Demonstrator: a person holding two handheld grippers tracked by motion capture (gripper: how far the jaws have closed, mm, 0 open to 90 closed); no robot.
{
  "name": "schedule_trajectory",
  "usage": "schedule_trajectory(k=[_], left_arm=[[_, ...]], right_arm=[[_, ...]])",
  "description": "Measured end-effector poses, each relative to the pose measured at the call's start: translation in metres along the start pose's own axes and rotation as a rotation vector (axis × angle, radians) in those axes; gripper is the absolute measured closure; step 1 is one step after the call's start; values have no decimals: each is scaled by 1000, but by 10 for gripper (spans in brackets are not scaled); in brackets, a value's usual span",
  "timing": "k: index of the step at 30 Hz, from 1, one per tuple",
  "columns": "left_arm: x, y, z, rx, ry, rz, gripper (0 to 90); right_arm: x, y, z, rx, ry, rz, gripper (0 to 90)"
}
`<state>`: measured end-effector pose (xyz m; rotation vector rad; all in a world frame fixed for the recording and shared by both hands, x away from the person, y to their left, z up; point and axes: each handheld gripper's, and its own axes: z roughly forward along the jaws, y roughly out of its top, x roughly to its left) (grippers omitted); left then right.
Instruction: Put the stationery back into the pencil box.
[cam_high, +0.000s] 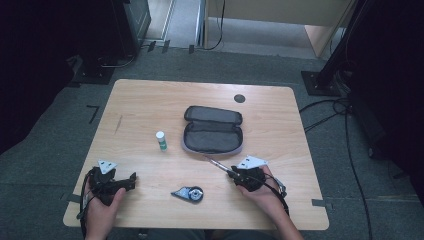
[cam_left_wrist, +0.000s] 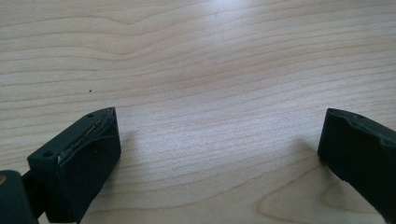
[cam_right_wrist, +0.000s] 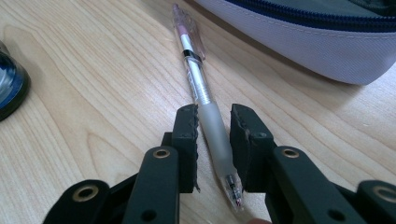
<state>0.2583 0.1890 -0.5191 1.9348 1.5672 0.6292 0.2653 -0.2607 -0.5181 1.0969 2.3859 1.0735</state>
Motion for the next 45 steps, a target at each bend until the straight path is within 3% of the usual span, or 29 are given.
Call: schedule_trajectory(k=[3,12,21,24,31,45], left_arm=[[0,0,0,0,0,0,0],[0,0,0,0,0,0,0],[0,0,0,0,0,0,0],[0,0,0,0,0,0,0],[0,0,0,-1,-1,1,0],[0,0,0,0,-2,3,0]], right_arm=[[-1,-6,-1,-41,6,7,749],[3,-7,-1,-46,-44,-11,814],[3,-6,-13,-91,15,-52,818],[6,2,-25,-104,45,-75,818],[17,15,-36,-96,86,-135,817],[5,65,-35,-136,61,-178,817]])
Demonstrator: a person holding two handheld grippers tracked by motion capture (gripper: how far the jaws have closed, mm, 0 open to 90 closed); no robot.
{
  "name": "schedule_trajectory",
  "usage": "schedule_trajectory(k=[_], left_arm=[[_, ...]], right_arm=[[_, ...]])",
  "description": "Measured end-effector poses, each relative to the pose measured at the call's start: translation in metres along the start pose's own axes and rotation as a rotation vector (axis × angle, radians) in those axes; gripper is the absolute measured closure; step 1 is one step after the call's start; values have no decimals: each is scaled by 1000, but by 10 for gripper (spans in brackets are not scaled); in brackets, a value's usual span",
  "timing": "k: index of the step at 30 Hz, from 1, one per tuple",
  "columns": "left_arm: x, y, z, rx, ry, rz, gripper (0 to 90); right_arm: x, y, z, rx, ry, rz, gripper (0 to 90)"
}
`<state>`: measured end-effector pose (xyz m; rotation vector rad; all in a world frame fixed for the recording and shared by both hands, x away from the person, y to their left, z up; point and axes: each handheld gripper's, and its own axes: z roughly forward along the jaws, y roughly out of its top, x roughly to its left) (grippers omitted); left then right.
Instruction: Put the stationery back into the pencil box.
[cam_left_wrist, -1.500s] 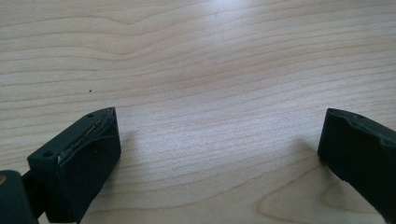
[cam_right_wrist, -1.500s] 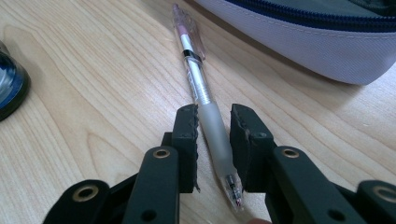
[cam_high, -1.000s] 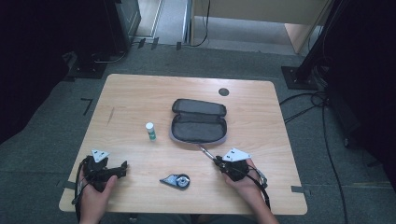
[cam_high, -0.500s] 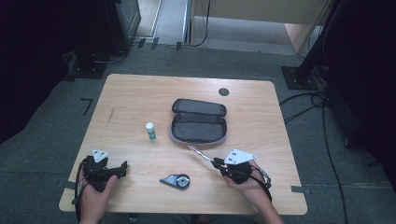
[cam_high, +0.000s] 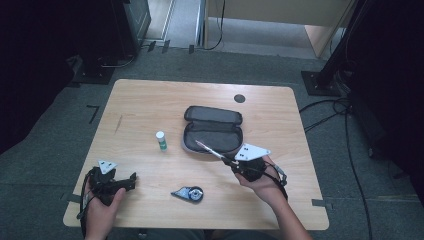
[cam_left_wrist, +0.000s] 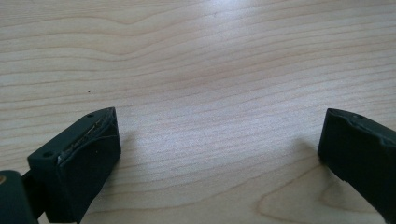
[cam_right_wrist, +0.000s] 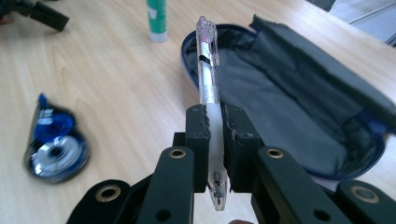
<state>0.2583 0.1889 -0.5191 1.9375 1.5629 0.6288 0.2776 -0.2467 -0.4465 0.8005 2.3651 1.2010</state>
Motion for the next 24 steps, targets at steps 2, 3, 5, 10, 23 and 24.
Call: schedule_trajectory(k=[2,3,5,10,23,24], left_arm=[[0,0,0,0,0,1,0],[0,0,0,0,-1,1,0],[0,0,0,1,-2,5,0],[0,0,0,0,-2,5,0],[0,0,0,0,-5,9,0],[0,0,0,0,-5,9,0]], right_arm=[[-2,3,1,-2,2,4,817],[-5,5,3,-2,1,8,817],[-12,12,9,8,-6,-3,817],[-25,19,18,17,-4,-10,817],[-62,27,57,81,-33,1,815],[-66,25,62,98,-41,14,815]])
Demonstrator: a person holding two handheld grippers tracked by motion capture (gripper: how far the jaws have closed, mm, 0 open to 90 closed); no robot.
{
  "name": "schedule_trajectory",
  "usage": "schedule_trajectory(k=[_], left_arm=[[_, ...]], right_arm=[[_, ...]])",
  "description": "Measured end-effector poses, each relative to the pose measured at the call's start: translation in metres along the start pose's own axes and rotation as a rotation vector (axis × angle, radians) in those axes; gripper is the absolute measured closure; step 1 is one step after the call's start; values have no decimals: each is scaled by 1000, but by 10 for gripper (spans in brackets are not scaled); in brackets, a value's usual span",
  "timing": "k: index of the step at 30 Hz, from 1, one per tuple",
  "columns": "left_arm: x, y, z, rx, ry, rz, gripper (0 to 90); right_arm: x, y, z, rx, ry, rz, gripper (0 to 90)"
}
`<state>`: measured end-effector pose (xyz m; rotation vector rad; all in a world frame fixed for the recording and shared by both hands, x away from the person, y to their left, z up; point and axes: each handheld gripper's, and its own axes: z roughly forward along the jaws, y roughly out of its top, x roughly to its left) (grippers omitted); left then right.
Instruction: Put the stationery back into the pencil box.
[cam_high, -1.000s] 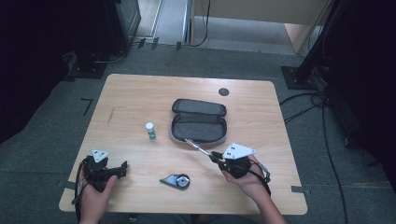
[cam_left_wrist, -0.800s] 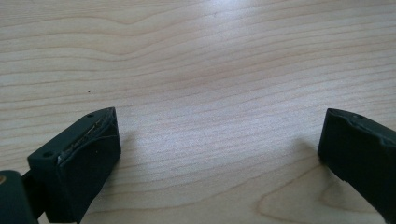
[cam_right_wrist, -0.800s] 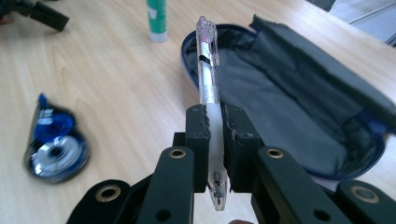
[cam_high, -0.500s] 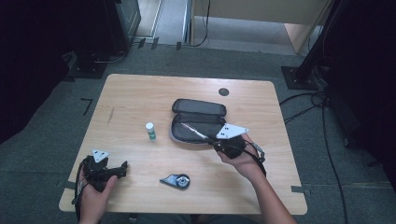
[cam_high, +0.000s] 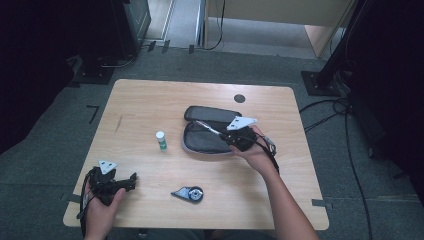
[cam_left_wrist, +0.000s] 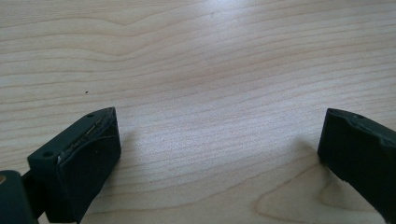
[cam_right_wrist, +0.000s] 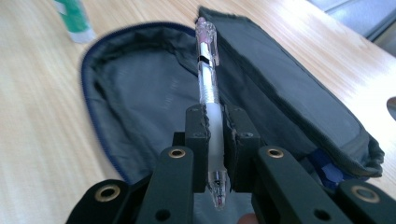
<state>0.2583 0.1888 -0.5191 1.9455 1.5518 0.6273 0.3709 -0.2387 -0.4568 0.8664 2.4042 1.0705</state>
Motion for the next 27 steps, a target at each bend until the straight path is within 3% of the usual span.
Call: schedule_trajectory(k=[6,15,21,24,27], left_arm=[[0,0,0,1,-2,3,0],[0,0,0,0,-4,4,0],[0,0,0,1,-4,6,0],[0,0,0,1,-4,6,0],[0,0,0,0,-5,7,0]], right_arm=[[-9,-3,8,22,-11,30,814],[-11,-7,16,60,15,15,812],[-16,-8,10,44,-58,68,717],[-16,-7,6,34,-61,87,680],[-12,-6,0,4,-46,101,571]])
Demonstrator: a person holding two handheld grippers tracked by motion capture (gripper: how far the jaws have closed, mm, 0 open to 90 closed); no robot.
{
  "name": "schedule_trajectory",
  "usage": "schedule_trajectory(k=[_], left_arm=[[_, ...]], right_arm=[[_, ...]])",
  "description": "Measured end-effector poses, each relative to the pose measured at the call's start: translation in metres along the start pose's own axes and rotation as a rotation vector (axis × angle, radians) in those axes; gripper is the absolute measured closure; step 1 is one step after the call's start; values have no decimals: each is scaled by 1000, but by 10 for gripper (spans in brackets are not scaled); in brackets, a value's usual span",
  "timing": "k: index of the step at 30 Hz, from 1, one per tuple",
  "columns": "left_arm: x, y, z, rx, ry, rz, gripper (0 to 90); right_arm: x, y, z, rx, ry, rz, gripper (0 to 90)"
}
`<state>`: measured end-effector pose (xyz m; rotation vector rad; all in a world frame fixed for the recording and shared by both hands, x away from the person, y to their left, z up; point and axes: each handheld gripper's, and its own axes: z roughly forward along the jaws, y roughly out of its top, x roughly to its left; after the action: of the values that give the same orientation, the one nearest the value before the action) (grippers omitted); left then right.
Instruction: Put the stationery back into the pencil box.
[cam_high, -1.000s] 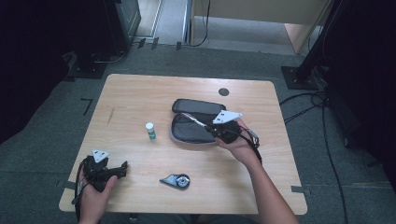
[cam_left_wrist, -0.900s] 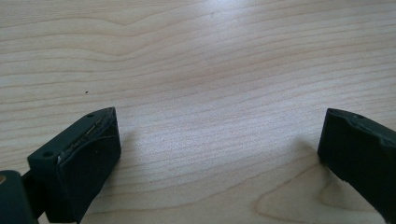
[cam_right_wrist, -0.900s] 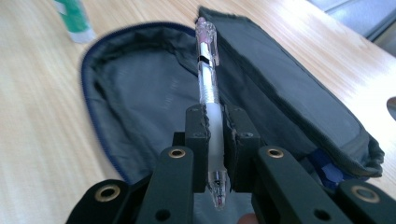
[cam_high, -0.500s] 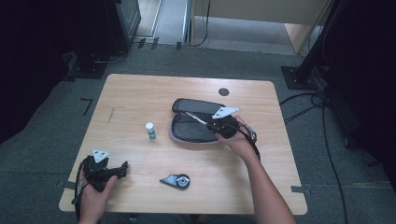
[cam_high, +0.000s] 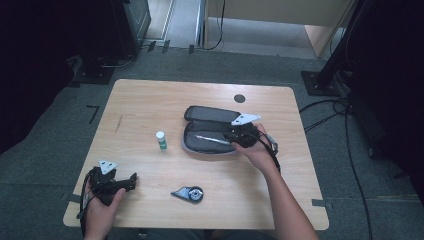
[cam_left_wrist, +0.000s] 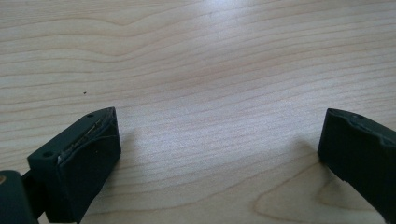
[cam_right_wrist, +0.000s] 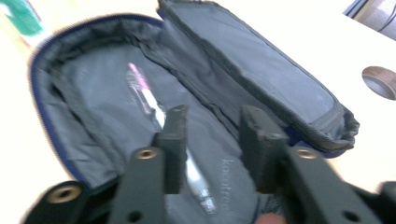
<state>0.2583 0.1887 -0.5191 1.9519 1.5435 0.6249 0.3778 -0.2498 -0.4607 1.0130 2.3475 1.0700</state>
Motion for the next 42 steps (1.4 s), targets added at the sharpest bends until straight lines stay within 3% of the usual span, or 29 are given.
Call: schedule_trajectory(k=[1,2,4,6,11,12,13,17,28,42], left_arm=[[0,0,0,0,0,0,0],[0,0,0,0,-1,-1,0],[0,0,0,0,-1,0,0],[0,0,0,0,-1,0,0],[0,0,0,0,-1,-1,0],[0,0,0,0,-1,-1,0],[0,0,0,0,-1,-1,0],[0,0,0,1,-1,-1,0],[0,0,0,1,-1,-1,0],[0,0,0,1,-1,-2,0]], right_arm=[[2,0,-2,-6,12,4,536],[9,1,-6,-9,32,1,436],[13,1,-9,2,36,-4,397],[27,2,-16,5,51,2,229],[45,1,-23,0,85,-2,105],[54,0,-26,-3,113,-9,17],[58,-1,-28,-3,124,-14,0],[68,-4,-32,-15,132,-1,0],[98,-18,-37,-30,171,-40,0],[136,-41,-25,6,233,-102,1]])
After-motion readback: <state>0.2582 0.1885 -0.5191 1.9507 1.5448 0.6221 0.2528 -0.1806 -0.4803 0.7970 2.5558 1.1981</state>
